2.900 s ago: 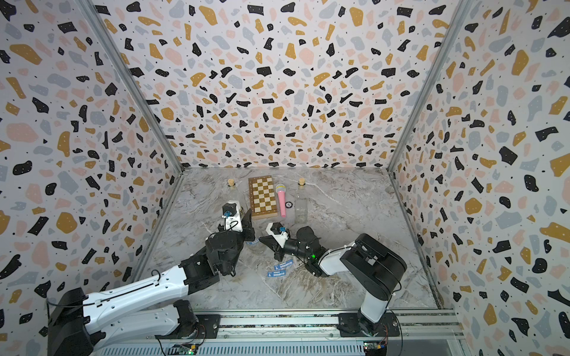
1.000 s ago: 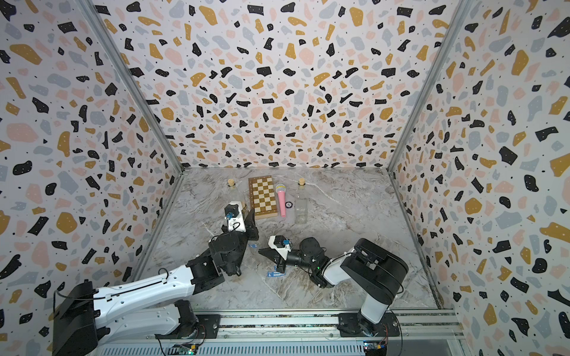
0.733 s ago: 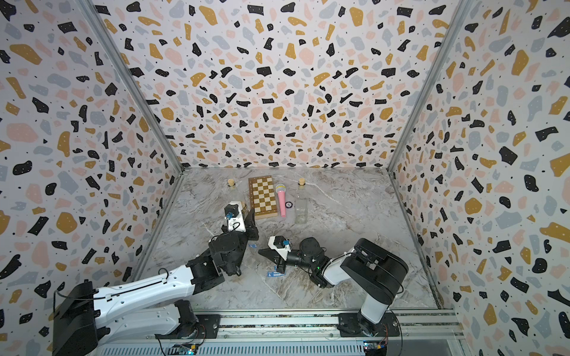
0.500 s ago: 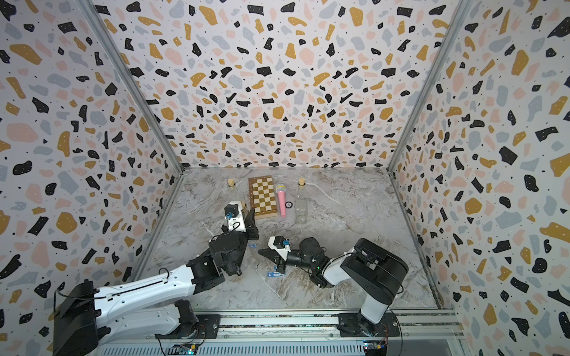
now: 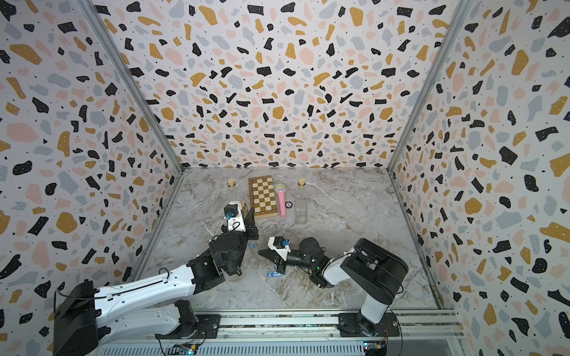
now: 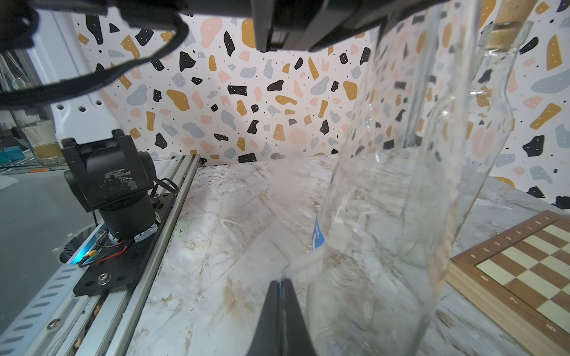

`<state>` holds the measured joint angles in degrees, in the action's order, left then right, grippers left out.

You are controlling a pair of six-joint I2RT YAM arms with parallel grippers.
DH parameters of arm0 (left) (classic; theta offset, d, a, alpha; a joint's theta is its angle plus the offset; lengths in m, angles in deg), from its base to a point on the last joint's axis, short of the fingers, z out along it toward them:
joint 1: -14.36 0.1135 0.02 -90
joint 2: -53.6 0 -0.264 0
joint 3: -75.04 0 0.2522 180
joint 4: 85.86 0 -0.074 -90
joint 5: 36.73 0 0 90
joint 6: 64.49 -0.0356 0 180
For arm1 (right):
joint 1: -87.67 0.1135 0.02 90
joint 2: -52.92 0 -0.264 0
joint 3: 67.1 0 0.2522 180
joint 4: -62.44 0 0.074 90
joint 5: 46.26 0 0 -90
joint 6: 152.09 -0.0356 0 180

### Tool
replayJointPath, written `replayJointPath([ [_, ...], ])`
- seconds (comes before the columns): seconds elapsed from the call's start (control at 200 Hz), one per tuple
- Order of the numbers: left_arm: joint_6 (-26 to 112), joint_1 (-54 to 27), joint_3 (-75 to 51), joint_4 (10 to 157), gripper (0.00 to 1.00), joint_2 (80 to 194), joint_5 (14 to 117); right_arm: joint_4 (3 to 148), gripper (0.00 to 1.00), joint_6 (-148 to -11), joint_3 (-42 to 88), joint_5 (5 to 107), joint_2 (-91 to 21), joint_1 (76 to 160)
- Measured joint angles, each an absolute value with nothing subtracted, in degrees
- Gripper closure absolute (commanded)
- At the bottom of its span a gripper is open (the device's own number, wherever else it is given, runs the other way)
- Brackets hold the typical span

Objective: Remove the label from the bottle
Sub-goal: Tear open the label from the bottle.

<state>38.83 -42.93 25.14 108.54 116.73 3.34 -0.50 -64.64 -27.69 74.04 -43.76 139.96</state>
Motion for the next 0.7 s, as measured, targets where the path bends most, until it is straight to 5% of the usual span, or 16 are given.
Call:
replayJointPath([
  [0.701,38.9,-42.9,25.1,108.7,1.0,117.0,3.2,-0.5,1.0,-64.6,-27.7,74.4,-43.8,140.7],
])
